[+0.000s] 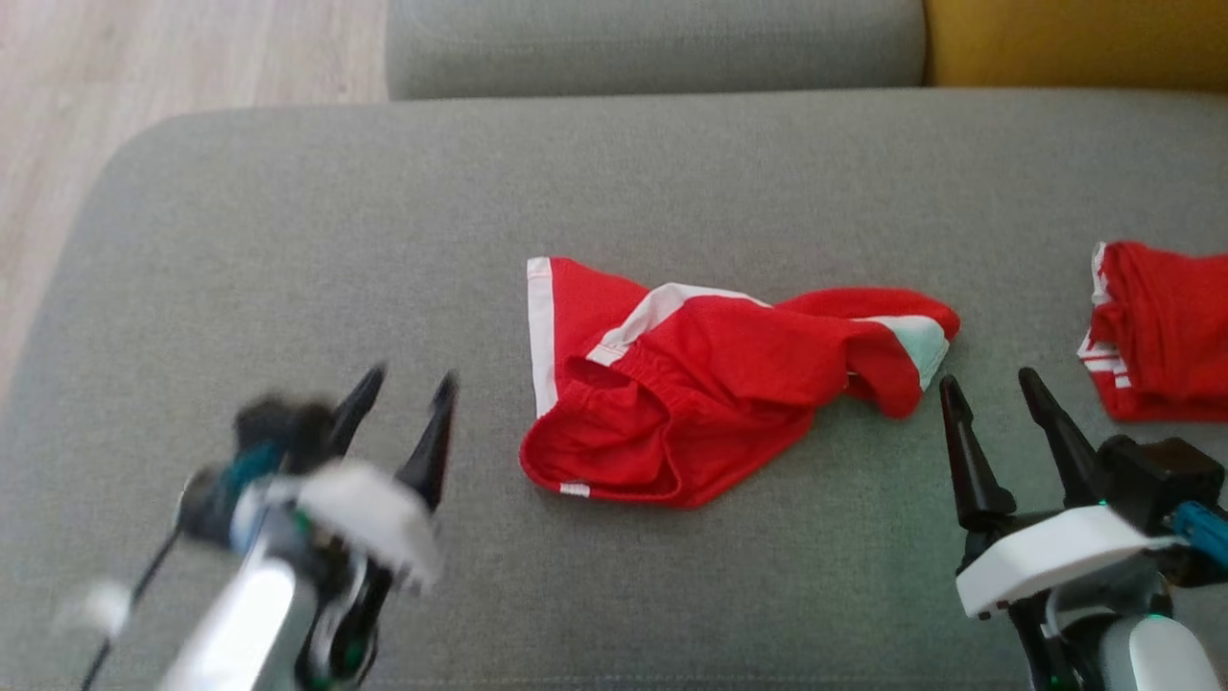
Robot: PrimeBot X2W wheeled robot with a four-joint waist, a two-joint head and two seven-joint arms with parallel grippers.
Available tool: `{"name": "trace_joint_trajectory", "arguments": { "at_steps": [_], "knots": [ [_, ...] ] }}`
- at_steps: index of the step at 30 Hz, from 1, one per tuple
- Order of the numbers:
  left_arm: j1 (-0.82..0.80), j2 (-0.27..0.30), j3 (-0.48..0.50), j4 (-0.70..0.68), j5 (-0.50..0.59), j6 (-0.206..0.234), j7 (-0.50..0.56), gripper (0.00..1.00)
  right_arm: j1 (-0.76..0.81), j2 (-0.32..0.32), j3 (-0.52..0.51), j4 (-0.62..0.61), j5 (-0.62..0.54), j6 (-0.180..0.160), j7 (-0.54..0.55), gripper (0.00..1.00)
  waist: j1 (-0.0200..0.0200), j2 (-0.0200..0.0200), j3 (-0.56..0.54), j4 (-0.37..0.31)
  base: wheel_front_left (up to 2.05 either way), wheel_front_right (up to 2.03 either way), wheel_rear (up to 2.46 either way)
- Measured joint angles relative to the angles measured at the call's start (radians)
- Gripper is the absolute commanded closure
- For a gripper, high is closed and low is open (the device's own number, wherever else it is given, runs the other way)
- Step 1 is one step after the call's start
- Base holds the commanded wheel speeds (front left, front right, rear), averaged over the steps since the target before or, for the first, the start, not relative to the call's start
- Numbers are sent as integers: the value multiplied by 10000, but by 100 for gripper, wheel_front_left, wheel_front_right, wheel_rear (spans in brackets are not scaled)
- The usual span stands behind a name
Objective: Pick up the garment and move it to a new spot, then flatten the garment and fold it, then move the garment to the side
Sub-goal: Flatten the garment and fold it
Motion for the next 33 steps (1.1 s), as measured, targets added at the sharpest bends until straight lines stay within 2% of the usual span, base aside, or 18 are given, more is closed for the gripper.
{"name": "trace_joint_trajectory", "arguments": {
  "at_steps": [5,12,19,26,27,29,30,33],
  "knots": [
    [-1974,-575,-665,815,-343,-863,1129,0,-199,0,100,0,0,0,-2,0,0,0,450,-133,0,0,0],
    [-4142,-1666,-1383,3106,-658,-1902,2023,0,-642,-2,253,96,12,0,-17,0,0,0,1010,-477,0,0,0],
    [-5421,-2092,-1793,5538,-922,-2364,2940,0,-670,-2,272,217,15,0,-109,0,0,0,1391,-860,0,0,0],
    [-5904,-2234,-1979,7008,-1285,-2543,3499,0,-848,-2,224,274,100,0,-184,0,0,0,1563,-968,0,0,0],
    [-5945,-2247,-2006,7133,-1333,-2585,3534,21,-848,-2,217,278,102,0,-184,0,0,0,1566,-961,0,0,0],
    [-5993,-2257,-2050,7227,-1342,-2615,3540,96,-848,-2,215,280,102,0,-186,0,0,0,1569,-952,0,0,0],
    [-6031,-2265,-2111,7277,-1346,-2621,3538,100,-848,-2,211,282,102,0,-186,0,0,0,1571,-940,0,0,0],
    [-6103,-2301,-2265,7325,-1360,-2679,3327,100,-849,-2,190,307,102,0,-194,0,0,0,1555,-898,0,0,0]
  ]
}}
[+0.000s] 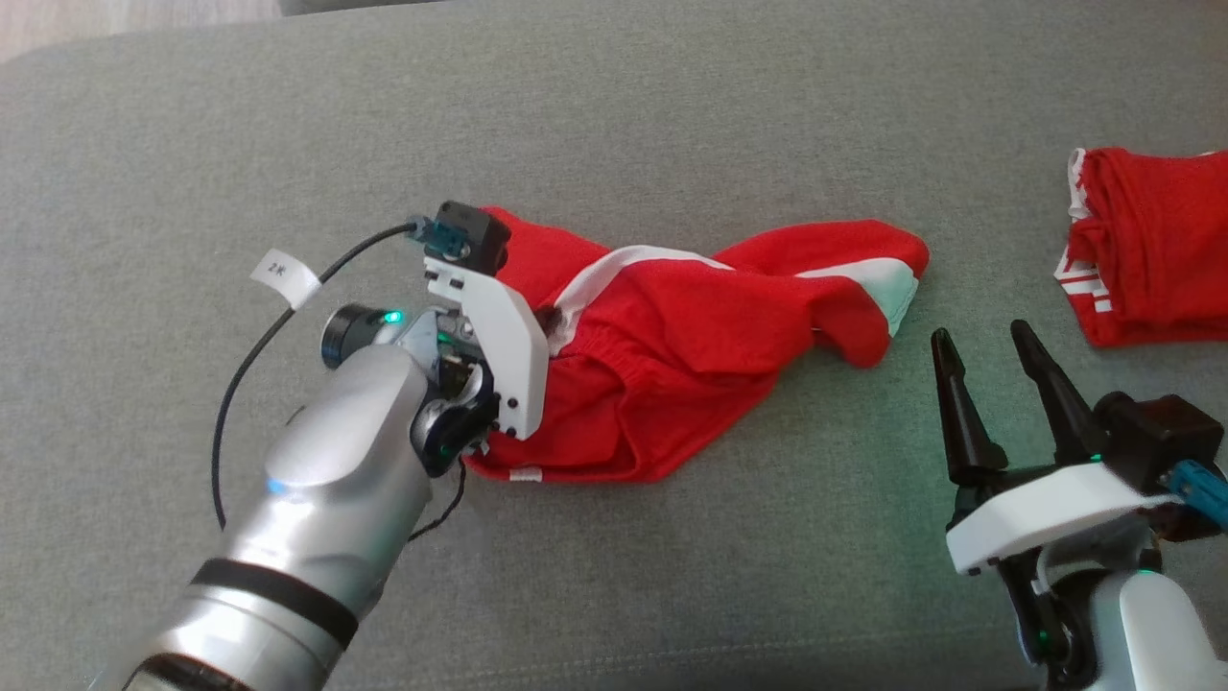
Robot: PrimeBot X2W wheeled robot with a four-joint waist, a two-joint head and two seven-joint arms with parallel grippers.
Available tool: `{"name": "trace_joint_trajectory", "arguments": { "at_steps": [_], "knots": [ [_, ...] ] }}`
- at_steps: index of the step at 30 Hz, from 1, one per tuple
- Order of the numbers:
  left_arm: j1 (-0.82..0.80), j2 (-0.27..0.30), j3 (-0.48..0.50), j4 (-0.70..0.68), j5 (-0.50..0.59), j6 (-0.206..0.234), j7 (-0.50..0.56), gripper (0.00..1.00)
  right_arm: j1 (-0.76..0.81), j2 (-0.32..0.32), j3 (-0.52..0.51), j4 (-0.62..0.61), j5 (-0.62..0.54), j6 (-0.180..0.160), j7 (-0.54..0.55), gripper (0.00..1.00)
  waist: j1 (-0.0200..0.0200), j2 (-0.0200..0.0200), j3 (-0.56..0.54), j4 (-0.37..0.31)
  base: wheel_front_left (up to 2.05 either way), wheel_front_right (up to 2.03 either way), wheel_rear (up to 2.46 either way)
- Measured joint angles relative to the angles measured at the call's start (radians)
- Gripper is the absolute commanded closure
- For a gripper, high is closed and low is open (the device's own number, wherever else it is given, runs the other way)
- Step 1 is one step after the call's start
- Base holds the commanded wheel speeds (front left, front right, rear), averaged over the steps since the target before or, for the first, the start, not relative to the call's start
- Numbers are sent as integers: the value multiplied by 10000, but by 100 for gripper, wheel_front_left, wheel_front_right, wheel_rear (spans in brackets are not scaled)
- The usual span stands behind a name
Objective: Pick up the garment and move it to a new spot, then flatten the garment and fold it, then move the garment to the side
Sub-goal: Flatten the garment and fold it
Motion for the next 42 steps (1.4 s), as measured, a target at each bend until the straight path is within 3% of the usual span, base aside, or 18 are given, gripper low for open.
{"name": "trace_joint_trajectory", "arguments": {
  "at_steps": [8,14,22,32,33,34,36,42],
  "knots": [
    [-267,0,-263,-31,142,-25,-963,100,-1,0,-290,155,0,0,0,0,0,0,-66,173,0,0,0],
    [-210,6,-290,-314,196,46,-1586,100,-128,2,-859,955,-203,0,-4,0,0,0,-20,325,0,0,0],
    [346,6,-477,-844,249,257,-1918,100,-1383,0,-1035,2966,-274,0,-232,0,0,0,218,531,0,0,0],
    [360,-10,-621,-1336,295,422,-2259,100,-3479,-8,-859,6740,-207,0,-527,0,0,0,348,904,0,0,0],
    [360,-13,-633,-1367,297,422,-2274,100,-3627,-19,-848,6974,-242,0,-531,15,0,0,347,932,0,0,0],
    [360,-21,-652,-1383,297,424,-2341,100,-3786,-59,-832,7202,-251,0,-529,56,0,0,343,958,0,0,0],
    [360,-27,-669,-1406,297,430,-2355,100,-4110,-111,-731,7659,-274,0,-527,100,0,0,327,995,0,0,0],
    [362,13,-673,-1569,470,652,-2759,100,-4437,-140,-581,8228,-454,0,-884,100,0,0,254,1011,0,0,0]
  ]
}}
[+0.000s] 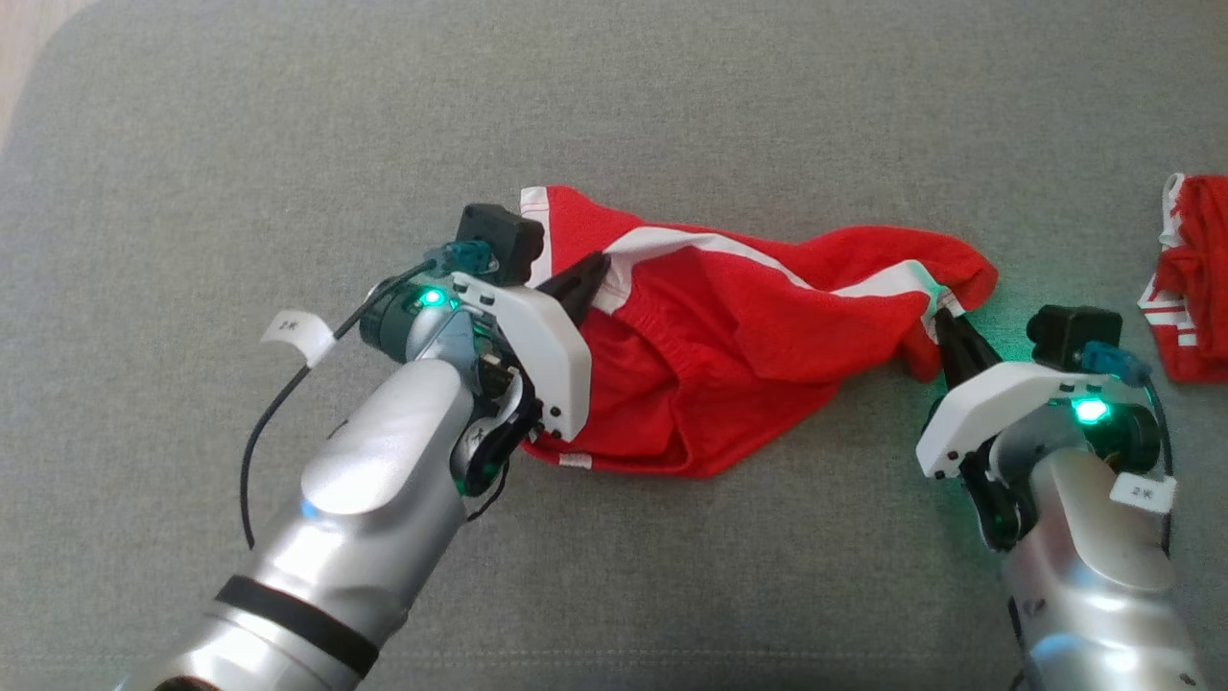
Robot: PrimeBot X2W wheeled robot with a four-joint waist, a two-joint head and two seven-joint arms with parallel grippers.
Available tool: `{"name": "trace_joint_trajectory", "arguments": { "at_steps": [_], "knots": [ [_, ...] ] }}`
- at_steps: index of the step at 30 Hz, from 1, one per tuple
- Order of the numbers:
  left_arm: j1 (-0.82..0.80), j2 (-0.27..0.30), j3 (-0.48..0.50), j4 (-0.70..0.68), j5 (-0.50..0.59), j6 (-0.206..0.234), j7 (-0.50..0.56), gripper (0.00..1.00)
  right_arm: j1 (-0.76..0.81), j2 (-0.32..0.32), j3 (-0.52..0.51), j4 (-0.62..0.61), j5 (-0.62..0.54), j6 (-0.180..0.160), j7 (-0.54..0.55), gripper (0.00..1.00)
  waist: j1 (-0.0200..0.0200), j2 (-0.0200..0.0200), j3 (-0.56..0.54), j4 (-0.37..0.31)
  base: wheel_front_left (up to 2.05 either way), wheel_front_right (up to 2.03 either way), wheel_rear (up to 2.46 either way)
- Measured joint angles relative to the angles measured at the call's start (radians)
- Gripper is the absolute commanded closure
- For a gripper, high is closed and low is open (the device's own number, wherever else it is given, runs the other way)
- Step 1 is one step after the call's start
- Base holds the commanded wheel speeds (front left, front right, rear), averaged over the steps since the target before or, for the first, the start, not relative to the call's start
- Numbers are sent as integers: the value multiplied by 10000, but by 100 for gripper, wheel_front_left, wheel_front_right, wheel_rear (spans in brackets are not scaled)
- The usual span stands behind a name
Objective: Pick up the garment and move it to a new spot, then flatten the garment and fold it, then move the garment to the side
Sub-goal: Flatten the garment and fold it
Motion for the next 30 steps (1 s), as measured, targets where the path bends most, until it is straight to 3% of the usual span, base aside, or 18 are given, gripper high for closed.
{"name": "trace_joint_trajectory", "arguments": {
  "at_steps": [7,13,18,19,25,30],
  "knots": [
    [166,270,105,-656,104,403,-748,100,642,54,-276,-765,-75,0,-642,100,0,0,-318,-97,0,0,0],
    [812,1083,430,-1931,357,980,-1273,100,1143,-13,-299,-3352,174,0,-677,100,0,0,-770,-269,0,0,0],
    [988,1837,752,-3486,625,1465,-1417,100,1258,-194,-322,-5923,324,0,-27,100,0,0,-1153,-314,0,0,0],
    [986,2178,819,-4155,767,1592,-1396,100,1244,-224,-339,-6943,364,0,282,100,0,0,-1287,-280,0,0,0],
    [811,2865,1072,-5492,1072,1720,-1035,100,975,-516,-472,-8845,468,0,1089,100,0,0,-1630,-117,0,0,0],
    [143,3030,1396,-6422,1108,1875,-671,100,323,-591,-656,-9981,468,0,1814,100,0,0,-1980,38,0,0,0]
  ]
}}
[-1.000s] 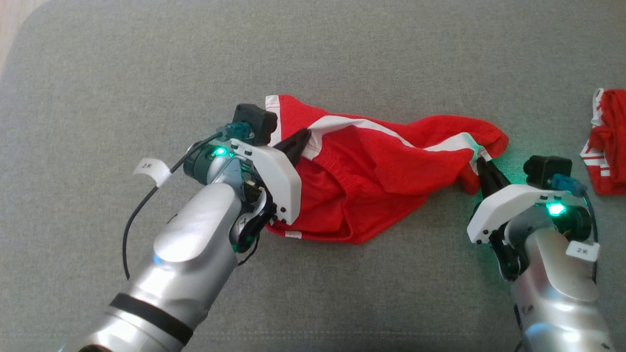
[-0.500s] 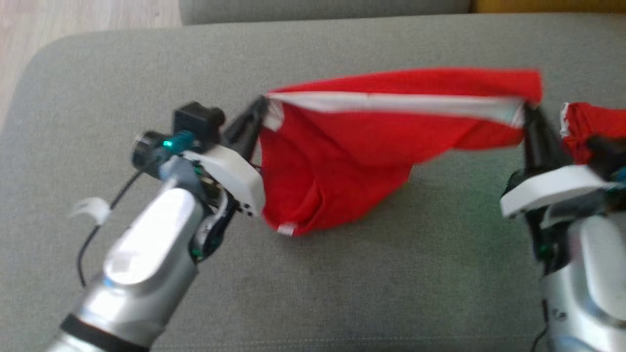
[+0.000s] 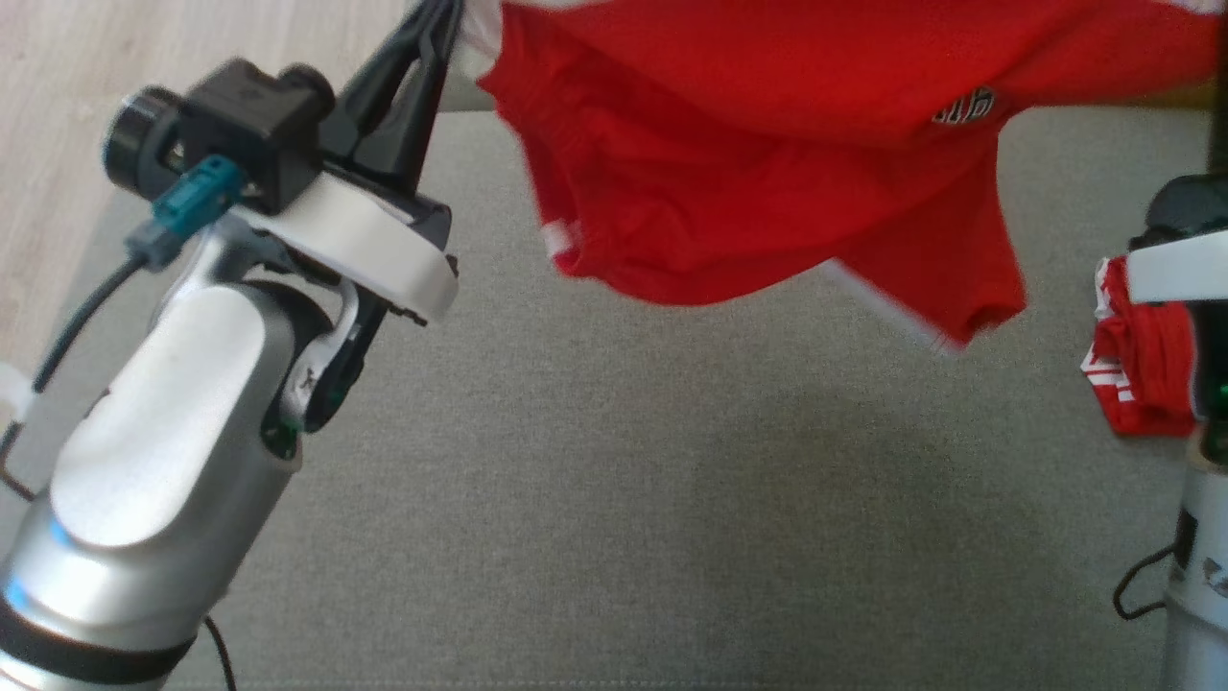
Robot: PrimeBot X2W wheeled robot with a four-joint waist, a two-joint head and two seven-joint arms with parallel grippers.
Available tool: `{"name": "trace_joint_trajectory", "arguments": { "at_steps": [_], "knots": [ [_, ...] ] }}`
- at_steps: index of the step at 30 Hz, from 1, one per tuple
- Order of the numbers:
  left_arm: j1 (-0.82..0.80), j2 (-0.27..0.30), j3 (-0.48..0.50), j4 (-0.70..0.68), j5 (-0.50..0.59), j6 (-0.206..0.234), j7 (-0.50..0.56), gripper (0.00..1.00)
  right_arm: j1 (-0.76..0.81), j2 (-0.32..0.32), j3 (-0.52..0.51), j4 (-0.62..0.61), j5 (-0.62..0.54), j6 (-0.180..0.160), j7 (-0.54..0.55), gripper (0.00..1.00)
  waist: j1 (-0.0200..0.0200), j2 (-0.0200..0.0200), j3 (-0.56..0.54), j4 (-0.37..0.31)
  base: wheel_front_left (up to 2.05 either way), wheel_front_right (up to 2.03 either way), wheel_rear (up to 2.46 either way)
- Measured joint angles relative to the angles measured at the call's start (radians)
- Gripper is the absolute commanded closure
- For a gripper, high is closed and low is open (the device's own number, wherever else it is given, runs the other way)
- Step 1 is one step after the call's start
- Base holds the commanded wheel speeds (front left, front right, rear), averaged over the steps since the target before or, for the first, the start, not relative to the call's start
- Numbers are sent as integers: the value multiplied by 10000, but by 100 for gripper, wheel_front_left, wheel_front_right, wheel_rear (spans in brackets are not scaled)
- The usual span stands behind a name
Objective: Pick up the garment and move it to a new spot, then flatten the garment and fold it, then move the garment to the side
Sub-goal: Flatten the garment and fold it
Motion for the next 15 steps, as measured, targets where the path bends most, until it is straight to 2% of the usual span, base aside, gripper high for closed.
{"name": "trace_joint_trajectory", "arguments": {
  "at_steps": [3,8,15],
  "knots": [
    [-62,105,100,-343,-50,96,100,100,2,25,-58,-430,2,0,293,100,0,0,-169,31,0,0,0],
    [-37,132,276,-537,-257,261,142,100,63,155,-77,-476,244,0,610,100,0,0,-245,-14,0,0,0],
    [-110,-123,299,79,-522,136,-98,100,-160,259,77,416,594,0,771,100,0,0,83,-58,0,0,0]
  ]
}}
